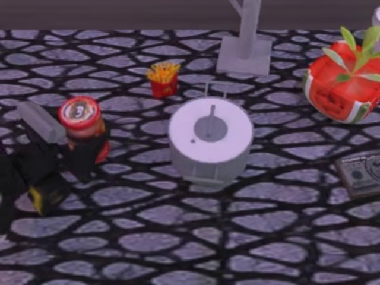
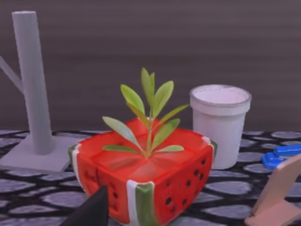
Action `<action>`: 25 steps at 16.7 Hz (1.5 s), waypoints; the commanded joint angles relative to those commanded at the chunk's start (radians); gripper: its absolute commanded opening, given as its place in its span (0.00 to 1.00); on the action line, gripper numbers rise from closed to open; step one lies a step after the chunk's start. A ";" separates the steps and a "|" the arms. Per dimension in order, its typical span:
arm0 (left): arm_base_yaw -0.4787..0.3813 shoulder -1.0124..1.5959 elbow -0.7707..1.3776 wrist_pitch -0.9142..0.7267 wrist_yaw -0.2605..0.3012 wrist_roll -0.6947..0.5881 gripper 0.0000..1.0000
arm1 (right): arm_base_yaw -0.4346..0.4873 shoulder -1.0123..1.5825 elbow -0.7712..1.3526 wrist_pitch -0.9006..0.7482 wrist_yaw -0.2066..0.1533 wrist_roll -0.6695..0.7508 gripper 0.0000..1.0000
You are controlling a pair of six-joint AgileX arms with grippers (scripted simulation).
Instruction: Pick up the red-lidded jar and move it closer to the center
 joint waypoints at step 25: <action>-0.053 0.076 0.067 0.013 -0.047 -0.013 1.00 | 0.000 0.000 0.000 0.000 0.000 0.000 1.00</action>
